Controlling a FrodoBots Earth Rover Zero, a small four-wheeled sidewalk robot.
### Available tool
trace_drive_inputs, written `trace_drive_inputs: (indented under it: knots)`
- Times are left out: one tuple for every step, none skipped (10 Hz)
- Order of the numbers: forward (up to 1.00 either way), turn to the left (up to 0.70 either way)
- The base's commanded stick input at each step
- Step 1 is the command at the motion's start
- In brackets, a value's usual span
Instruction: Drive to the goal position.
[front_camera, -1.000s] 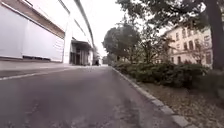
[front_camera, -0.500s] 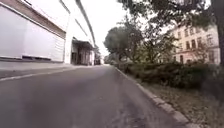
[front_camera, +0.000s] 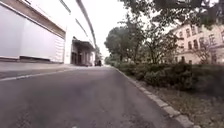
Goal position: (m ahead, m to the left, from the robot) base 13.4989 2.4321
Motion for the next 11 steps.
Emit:
trace_drive_inputs:
  knots:
    - [0.70,0.00]
    - [0.70,0.00]
    - [0.70,0.00]
    - [0.70,0.00]
    - [0.70,-0.06]
    - [0.70,-0.25]
    - [0.70,-0.24]
    - [0.70,-0.23]
    - [0.70,-0.11]
    - [0.70,0.00]
    - [0.70,0.00]
